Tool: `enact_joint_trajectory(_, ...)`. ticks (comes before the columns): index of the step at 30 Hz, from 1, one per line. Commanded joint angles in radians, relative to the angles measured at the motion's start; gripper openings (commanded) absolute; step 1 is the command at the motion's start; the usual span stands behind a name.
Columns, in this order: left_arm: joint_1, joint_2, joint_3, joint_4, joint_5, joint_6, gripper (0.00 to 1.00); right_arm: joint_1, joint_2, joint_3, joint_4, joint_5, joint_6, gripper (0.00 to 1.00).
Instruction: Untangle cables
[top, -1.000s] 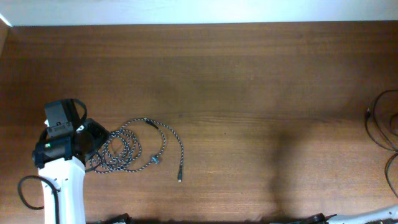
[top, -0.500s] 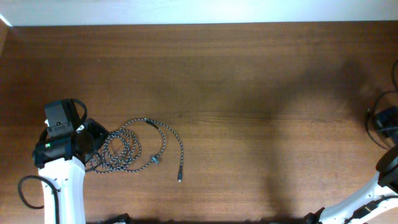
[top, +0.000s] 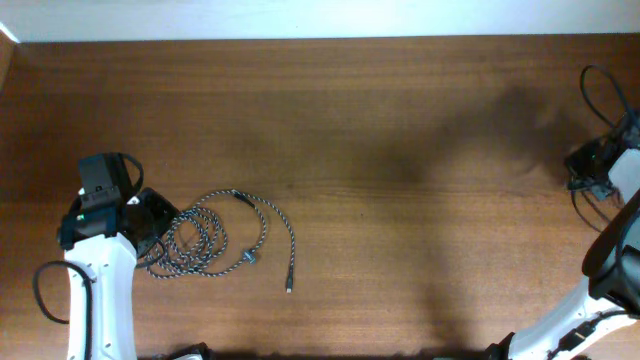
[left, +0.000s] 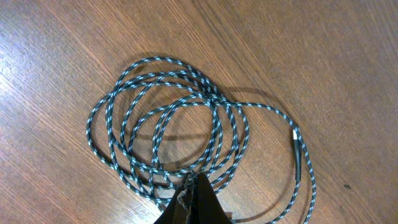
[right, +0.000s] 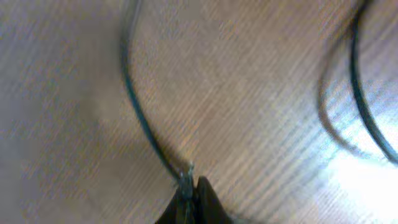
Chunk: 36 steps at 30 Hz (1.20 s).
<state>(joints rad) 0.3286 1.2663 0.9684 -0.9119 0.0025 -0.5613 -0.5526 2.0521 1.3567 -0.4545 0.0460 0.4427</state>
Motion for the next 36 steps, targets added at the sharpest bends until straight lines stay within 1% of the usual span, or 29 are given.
enact_joint_trajectory(1,0.006,0.001,-0.005,0.003,-0.009,0.016,0.00,0.001,-0.183,0.045,-0.082,0.140,-0.035,0.04)
enact_joint_trajectory(2,0.006,0.001,-0.005,0.003,-0.010,0.016,0.00,0.001,-0.200,0.045,-0.134,0.282,-0.016,0.04)
enact_joint_trajectory(3,0.006,0.001,-0.005,0.005,-0.010,0.016,0.00,0.001,-0.185,0.041,-0.161,0.375,0.035,0.04)
enact_joint_trajectory(4,0.006,0.001,-0.005,0.007,-0.010,0.016,0.00,0.001,-0.160,0.035,-0.162,0.418,0.056,0.04)
enact_joint_trajectory(6,0.006,0.001,-0.005,0.013,-0.009,0.016,0.00,-0.005,-0.073,0.035,-0.159,0.418,0.078,0.04)
enact_joint_trajectory(9,0.006,0.001,-0.005,0.013,-0.009,0.016,0.00,-0.055,0.023,0.035,-0.174,0.418,0.179,0.04)
enact_joint_trajectory(11,0.006,0.001,-0.005,0.013,-0.008,0.016,0.00,-0.100,0.038,0.035,-0.162,0.421,0.224,0.04)
enact_joint_trajectory(14,0.006,0.002,-0.005,0.014,-0.009,0.016,0.00,-0.130,0.041,0.034,-0.108,0.414,0.216,0.04)
enact_joint_trajectory(15,0.006,0.002,-0.005,0.016,-0.009,0.016,0.00,-0.129,0.053,0.034,-0.094,0.387,0.216,0.04)
enact_joint_trajectory(17,0.006,0.002,-0.005,0.018,-0.009,0.016,0.00,-0.129,0.115,0.034,-0.079,0.248,0.217,0.04)
enact_joint_trajectory(18,0.006,0.002,-0.005,0.017,-0.008,0.016,0.00,-0.128,0.145,0.034,-0.031,0.154,0.216,0.04)
enact_joint_trajectory(19,0.006,0.002,-0.005,0.017,-0.009,0.016,0.00,-0.128,0.150,0.034,0.055,0.056,0.208,0.04)
enact_joint_trajectory(20,0.006,0.002,-0.005,0.018,-0.008,0.016,0.00,-0.128,0.150,0.035,0.182,-0.100,0.134,0.04)
enact_joint_trajectory(22,0.006,0.002,-0.005,0.017,-0.006,0.016,0.00,-0.128,0.150,0.035,0.294,-0.272,0.111,0.04)
enact_joint_trajectory(23,0.006,0.002,-0.005,0.016,-0.006,0.016,0.00,-0.128,0.148,0.037,0.303,-0.323,0.100,0.04)
enact_joint_trajectory(24,0.006,0.002,-0.005,0.016,-0.006,0.016,0.00,-0.128,0.121,0.062,0.258,-0.428,-0.020,0.04)
enact_joint_trajectory(25,0.006,0.002,-0.005,0.016,-0.006,0.016,0.00,-0.129,0.083,0.085,0.184,-0.406,-0.040,0.04)
enact_joint_trajectory(27,0.006,0.001,-0.005,0.013,-0.005,0.017,0.00,-0.129,-0.106,0.161,-0.023,-0.239,-0.047,0.04)
enact_joint_trajectory(28,0.006,0.001,-0.005,0.013,-0.005,0.017,0.00,-0.129,-0.209,0.190,-0.101,-0.225,-0.047,0.04)
enact_joint_trajectory(29,0.006,0.001,-0.005,0.014,0.000,0.018,0.00,-0.125,-0.351,0.202,-0.187,-0.234,-0.047,0.04)
enact_joint_trajectory(31,0.006,0.001,0.008,0.029,0.087,0.181,0.00,-0.095,-0.548,0.202,-0.298,-0.242,-0.045,0.05)
enact_joint_trajectory(32,0.006,-0.010,0.046,0.003,0.126,0.237,0.00,-0.064,-0.640,0.202,-0.341,-0.277,-0.043,0.20)
enact_joint_trajectory(33,0.006,-0.029,0.079,-0.031,0.125,0.238,0.00,-0.028,-0.705,0.202,-0.383,-0.353,-0.043,0.29)
enact_joint_trajectory(34,0.006,-0.070,0.109,-0.077,0.107,0.238,0.04,0.009,-0.743,0.202,-0.441,-0.430,-0.043,0.36)
enact_joint_trajectory(35,0.006,-0.114,0.110,-0.116,0.073,0.233,0.81,0.046,-0.755,0.202,-0.509,-0.443,-0.043,0.40)
enact_joint_trajectory(36,0.006,-0.141,0.109,-0.156,0.031,0.206,0.99,0.068,-0.755,0.202,-0.565,-0.443,-0.043,0.40)
